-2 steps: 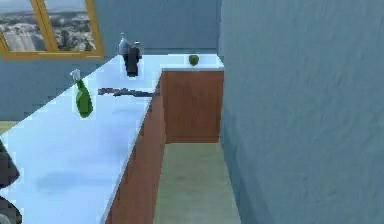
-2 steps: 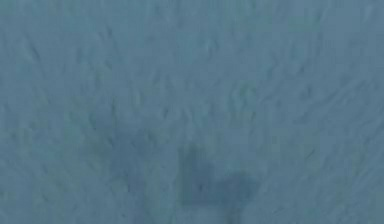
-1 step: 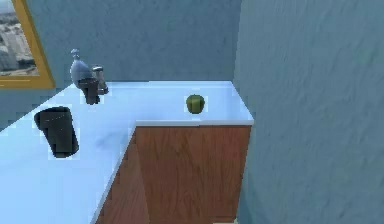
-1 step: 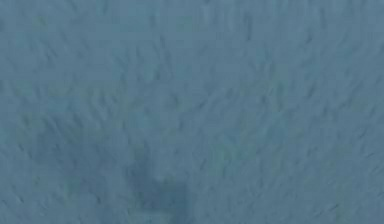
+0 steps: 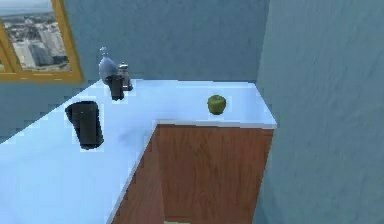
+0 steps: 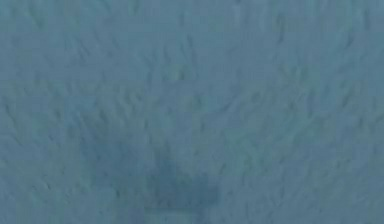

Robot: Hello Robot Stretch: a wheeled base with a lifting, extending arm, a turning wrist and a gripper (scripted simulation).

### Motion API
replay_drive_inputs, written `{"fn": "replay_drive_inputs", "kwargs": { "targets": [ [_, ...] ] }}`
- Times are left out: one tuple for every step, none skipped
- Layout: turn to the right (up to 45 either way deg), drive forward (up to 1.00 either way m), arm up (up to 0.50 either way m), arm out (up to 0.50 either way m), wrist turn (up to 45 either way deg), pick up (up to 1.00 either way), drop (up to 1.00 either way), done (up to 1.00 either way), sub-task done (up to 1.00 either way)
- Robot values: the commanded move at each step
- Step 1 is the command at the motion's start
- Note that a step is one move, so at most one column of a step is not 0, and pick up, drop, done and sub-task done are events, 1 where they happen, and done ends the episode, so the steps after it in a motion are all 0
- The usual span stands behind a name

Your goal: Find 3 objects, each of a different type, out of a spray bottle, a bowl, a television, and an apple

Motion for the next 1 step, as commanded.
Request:
{"fn": "replay_drive_inputs", "kwargs": {
  "targets": [
    [0.0, 0.05, 0.0, 0.0, 0.0, 0.0, 0.0, 0.0, 0.0]
  ]
}}
